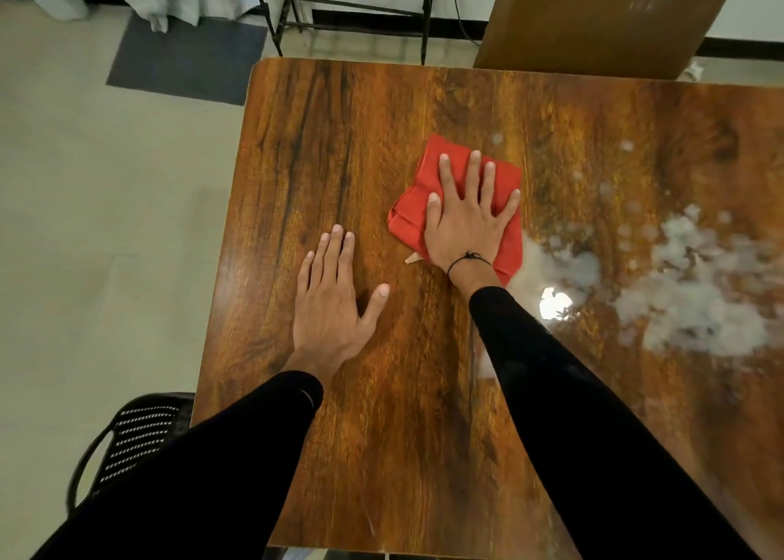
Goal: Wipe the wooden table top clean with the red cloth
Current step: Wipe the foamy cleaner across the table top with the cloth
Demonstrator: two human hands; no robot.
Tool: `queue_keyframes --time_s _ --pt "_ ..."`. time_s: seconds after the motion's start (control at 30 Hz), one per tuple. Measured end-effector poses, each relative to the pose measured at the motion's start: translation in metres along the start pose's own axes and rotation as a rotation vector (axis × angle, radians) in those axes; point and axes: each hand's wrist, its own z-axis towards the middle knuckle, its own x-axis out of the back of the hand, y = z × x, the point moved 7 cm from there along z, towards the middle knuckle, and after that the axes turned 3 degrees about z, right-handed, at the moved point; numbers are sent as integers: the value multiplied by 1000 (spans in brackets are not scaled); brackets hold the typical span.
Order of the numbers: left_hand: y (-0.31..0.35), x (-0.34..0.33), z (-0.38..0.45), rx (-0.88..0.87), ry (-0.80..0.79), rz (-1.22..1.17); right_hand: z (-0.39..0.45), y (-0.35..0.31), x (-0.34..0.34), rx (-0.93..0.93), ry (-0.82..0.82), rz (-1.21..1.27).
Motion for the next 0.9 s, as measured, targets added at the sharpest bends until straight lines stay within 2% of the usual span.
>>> queue_keyframes --time_s 0.17,0.37,0.57,0.63,0.8,0.9 --pt "1 1 1 9 -9 10 -42 6 -3 -116 23 25" --pt "4 8 2 13 1 -1 -92 -6 -13 178 -4 -28" --pt "4 11 0 19 -2 -8 -131 25 -13 414 -38 -85" --pt "4 11 0 18 5 -6 -117 30 -8 404 -40 -98" --pt "3 10 -2 11 19 -7 -68 13 -3 184 -10 -70" --pt "4 11 -2 9 15 -19 -73 1 -5 195 2 -68"
